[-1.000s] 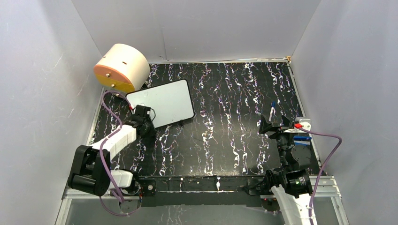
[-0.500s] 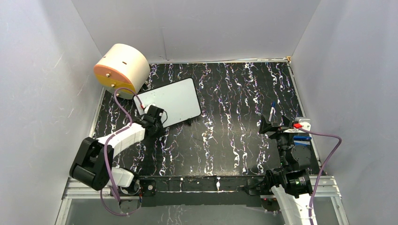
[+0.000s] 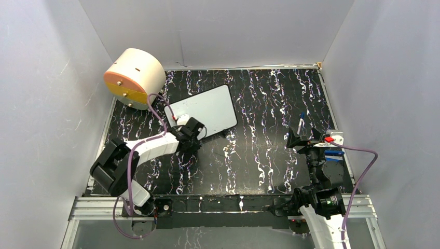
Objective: Write a sentence on the whiteboard
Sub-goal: Move the whiteboard stand to the center of the board.
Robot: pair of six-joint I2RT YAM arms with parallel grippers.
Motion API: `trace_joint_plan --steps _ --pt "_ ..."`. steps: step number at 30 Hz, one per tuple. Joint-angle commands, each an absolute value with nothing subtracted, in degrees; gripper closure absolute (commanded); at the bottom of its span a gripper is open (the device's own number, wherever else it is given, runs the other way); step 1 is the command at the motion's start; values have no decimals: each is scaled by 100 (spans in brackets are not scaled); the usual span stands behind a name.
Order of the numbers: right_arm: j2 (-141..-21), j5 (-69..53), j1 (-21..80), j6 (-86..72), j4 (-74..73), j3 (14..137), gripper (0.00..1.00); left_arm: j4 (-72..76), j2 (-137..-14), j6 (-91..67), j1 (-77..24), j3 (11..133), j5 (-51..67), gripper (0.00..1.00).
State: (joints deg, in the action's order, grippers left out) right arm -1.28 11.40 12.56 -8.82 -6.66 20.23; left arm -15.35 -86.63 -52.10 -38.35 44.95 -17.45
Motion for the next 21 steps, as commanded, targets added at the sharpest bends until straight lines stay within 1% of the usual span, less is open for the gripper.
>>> trace_joint_plan --steps 1,9,21 --pt "-35 1141 1294 -822 -343 2153 1 -1859 -8896 -5706 -4355 4914 -1744 100" --pt "-35 1182 1299 -835 -395 2171 1 -2077 -9445 -5918 -4838 5434 -1950 100" --pt "-35 1368 1294 -783 -370 2171 1 -2096 -9586 -6108 -5326 5485 -1899 100"
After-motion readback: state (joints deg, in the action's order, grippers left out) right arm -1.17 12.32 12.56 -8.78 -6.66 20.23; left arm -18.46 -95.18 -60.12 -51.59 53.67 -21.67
